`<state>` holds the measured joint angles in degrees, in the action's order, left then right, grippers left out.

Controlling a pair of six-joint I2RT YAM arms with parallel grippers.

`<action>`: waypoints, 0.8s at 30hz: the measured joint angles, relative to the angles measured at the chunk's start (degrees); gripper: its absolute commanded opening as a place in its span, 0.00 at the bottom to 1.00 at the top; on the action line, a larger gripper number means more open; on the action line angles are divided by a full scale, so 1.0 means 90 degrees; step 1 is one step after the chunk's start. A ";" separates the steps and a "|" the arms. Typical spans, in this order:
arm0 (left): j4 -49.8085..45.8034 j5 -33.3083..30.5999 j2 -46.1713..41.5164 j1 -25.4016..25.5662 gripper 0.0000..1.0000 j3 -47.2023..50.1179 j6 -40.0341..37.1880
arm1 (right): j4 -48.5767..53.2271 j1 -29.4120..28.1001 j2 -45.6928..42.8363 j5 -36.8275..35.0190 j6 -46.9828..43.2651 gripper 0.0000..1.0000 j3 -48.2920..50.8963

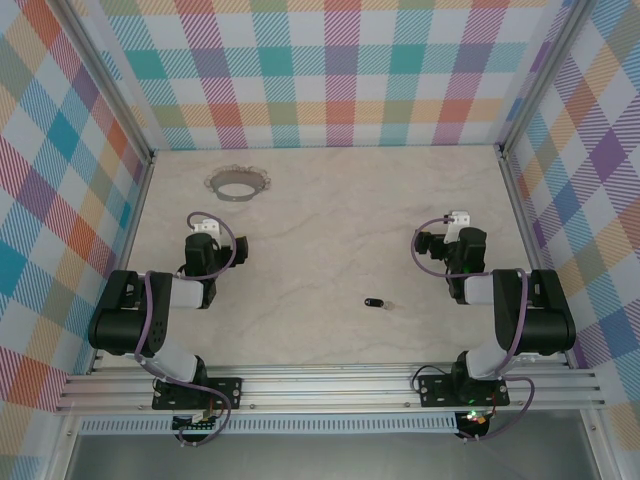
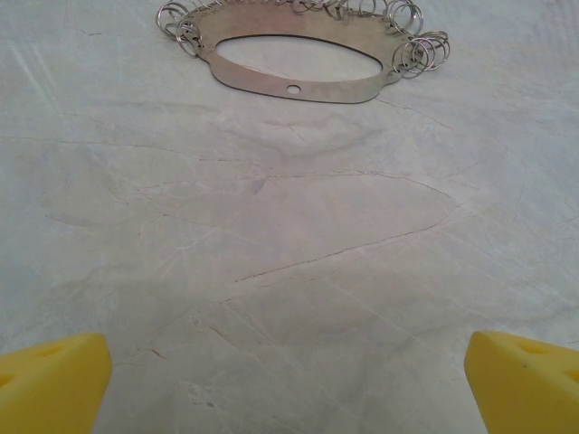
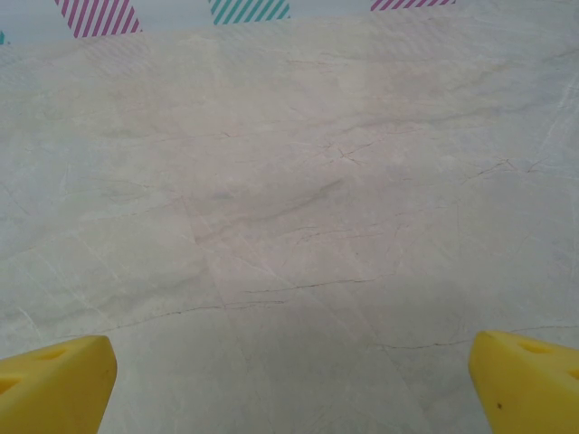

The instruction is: Put the keys on the keyring

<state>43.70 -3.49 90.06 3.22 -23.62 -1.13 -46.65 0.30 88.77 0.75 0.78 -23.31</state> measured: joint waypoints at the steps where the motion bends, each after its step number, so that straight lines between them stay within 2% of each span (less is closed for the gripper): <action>1: 0.0000 0.0000 0.0000 0.0000 1.00 0.0000 -0.0002 | 0.0000 0.0000 0.0000 -0.0002 0.0000 1.00 0.0000; 11: -0.0032 0.0005 -0.0007 0.0000 1.00 -0.0015 -0.0002 | 0.0002 0.0000 -0.0002 0.0029 0.0005 1.00 0.0000; 14: -0.0750 0.0005 -0.0153 0.0000 1.00 -0.0372 -0.0002 | 0.0321 0.0000 -0.0313 -0.0143 0.0051 1.00 0.0007; 18: -0.1732 0.0053 -0.0588 0.0000 1.00 -0.1112 0.0002 | 0.1287 0.0000 -0.1392 -0.0423 0.0277 1.00 -0.0155; 24: -0.3551 0.0126 -0.0860 0.0005 1.00 -0.2545 0.0323 | 0.3334 0.0000 -0.2067 -0.0529 0.1591 1.00 -0.1445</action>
<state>11.75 -2.35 82.32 3.27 -46.52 1.78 -16.64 0.30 70.17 -4.01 15.09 -36.32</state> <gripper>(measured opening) 0.999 0.996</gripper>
